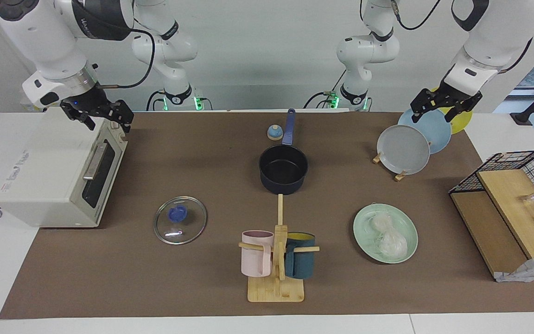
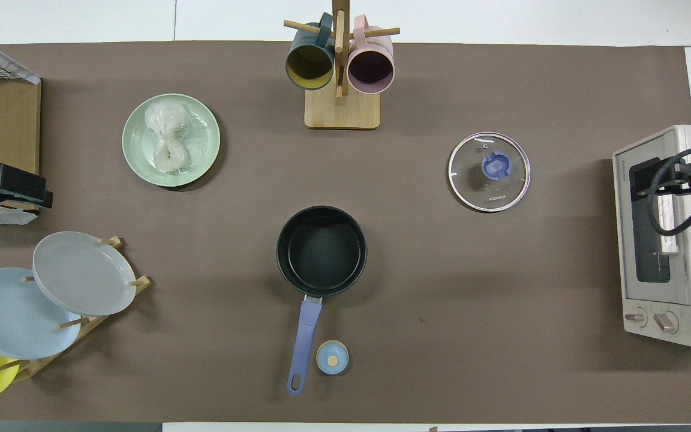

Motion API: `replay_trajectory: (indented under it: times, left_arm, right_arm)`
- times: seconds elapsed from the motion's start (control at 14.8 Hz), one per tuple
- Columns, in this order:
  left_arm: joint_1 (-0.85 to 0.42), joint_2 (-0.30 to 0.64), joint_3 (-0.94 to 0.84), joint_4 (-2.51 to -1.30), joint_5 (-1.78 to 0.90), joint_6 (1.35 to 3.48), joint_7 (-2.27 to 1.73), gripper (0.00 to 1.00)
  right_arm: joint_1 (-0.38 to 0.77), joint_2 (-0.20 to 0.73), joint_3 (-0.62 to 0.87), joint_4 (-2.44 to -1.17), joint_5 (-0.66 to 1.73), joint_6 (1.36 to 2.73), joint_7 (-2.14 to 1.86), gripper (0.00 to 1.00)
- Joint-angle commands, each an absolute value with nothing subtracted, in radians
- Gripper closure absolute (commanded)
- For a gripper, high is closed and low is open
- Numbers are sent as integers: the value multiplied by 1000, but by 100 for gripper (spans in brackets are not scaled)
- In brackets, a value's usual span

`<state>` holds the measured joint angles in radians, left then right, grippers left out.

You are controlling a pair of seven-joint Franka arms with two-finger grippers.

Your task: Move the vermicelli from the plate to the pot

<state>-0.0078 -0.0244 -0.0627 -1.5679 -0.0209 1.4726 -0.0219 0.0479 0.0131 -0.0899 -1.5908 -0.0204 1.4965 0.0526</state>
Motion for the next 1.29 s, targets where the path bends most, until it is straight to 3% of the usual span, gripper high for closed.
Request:
replay_trajectory:
  times: [0.0, 0.81, 1.01, 1.22]
  left_arm:
    - [-6, -29, -64, -1565, -6, 1456, -31, 0]
    - [-17, -28, -64, -1565, 0, 1495, -32, 0]
    - [-21, -28, -71, -1603, 0, 1561, -34, 0]
    - [-32, 11, -71, -1600, -5, 1603, -35, 0]
  right_arm:
    - [52, 21, -100, -1569, 0, 1482, 28, 0]
    - [55, -9, -87, -1583, 0, 1502, 15, 0]
    - [57, -6, -89, -1620, 69, 1606, -26, 0]
    - [93, 86, -87, -1626, 69, 1679, -25, 0]
